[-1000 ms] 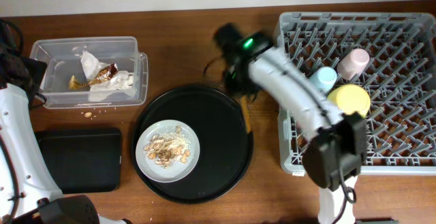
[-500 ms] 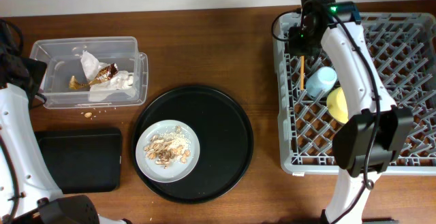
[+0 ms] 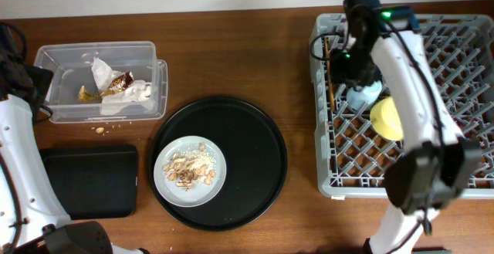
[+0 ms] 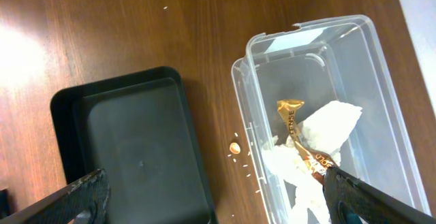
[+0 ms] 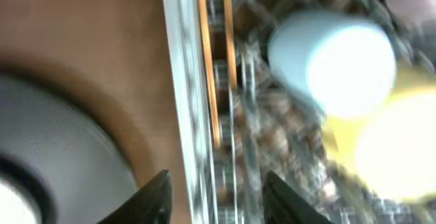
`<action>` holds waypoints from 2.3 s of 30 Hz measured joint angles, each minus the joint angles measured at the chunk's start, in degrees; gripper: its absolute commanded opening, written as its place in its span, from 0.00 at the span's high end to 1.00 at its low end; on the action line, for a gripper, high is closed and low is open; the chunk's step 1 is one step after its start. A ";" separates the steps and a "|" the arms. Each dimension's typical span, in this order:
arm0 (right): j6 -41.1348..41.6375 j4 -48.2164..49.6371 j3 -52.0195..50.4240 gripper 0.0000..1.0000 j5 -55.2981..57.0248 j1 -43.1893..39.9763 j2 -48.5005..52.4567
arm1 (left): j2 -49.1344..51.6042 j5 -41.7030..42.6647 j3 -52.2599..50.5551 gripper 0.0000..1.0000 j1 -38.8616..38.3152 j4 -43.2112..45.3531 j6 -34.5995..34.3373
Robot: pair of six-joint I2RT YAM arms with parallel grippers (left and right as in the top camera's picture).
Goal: Sort waste into correct bins and load items into the dishwasher rack
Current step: 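Move the right gripper to the right side of the rack and park, then reach the left gripper to the white plate and grasp its rim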
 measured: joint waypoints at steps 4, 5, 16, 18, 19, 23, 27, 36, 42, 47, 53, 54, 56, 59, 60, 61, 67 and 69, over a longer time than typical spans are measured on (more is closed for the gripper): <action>2.78 -10.08 0.09 0.43 2.78 0.00 -10.69 | 0.00 -0.02 0.00 0.01 0.00 0.00 0.00; 4.20 -12.59 0.09 0.01 5.11 -0.13 -12.02 | 0.00 -0.02 0.00 0.01 0.00 0.09 0.00; 7.37 -13.16 -8.15 0.01 10.51 -23.74 -14.25 | 0.00 -0.02 0.00 0.01 0.00 0.07 0.00; 7.34 -12.28 -8.15 0.01 9.38 -25.86 -14.25 | 0.00 -0.02 0.00 0.01 0.00 0.07 0.00; 7.34 -11.89 -8.17 0.01 9.14 -26.23 -14.25 | 0.00 0.00 0.00 0.01 0.00 0.07 0.00; 7.45 -11.23 -8.20 0.01 8.37 -26.49 -14.25 | 0.00 0.00 0.00 0.01 0.00 0.07 0.00; 7.45 -11.23 -8.20 0.01 8.31 -26.49 -14.25 | 0.00 0.00 0.00 0.01 0.00 0.07 0.00; 7.50 -11.23 -8.20 0.01 8.17 -26.49 -14.25 | 0.00 -0.02 0.00 0.01 0.00 0.07 0.00; 7.43 -11.19 -8.24 0.01 8.11 -26.49 -14.25 | 0.00 22.14 0.00 0.01 -0.13 -5.27 5.92; 7.43 -11.23 -8.26 0.01 7.93 -26.49 -14.25 | 0.02 38.88 -1.36 0.06 -13.25 -14.62 26.93; 7.50 -11.17 -8.26 0.01 7.91 -26.49 -14.25 | 0.81 36.74 -16.72 0.19 -37.90 -1.95 29.57; 7.43 -11.23 -8.31 0.01 7.82 -26.49 -14.25 | 0.37 35.10 -21.40 0.29 -41.44 3.87 26.71; 7.48 -11.08 -8.35 0.01 7.74 -26.49 -14.25 | 0.66 33.75 -29.33 0.42 -48.43 11.82 23.58; 7.48 -11.15 -8.37 0.01 7.76 -26.49 -14.25 | 0.76 31.17 -36.50 0.42 -55.54 19.52 20.06; 7.48 -11.10 -8.37 0.01 7.74 -26.49 -14.25 | 0.76 28.87 -37.64 0.42 -57.55 19.74 18.01; 7.45 -11.15 -8.37 0.01 7.76 -26.49 -14.25 | 0.76 26.05 -38.18 0.43 -59.10 19.76 16.04; 7.45 -11.17 -8.37 0.01 7.76 -26.49 -14.25 | 1.44 15.30 -38.42 0.48 -60.72 19.28 8.24; 7.48 -11.15 -8.37 0.01 7.76 -26.49 -14.25 | 4.09 13.55 -38.42 0.50 -60.72 19.30 7.10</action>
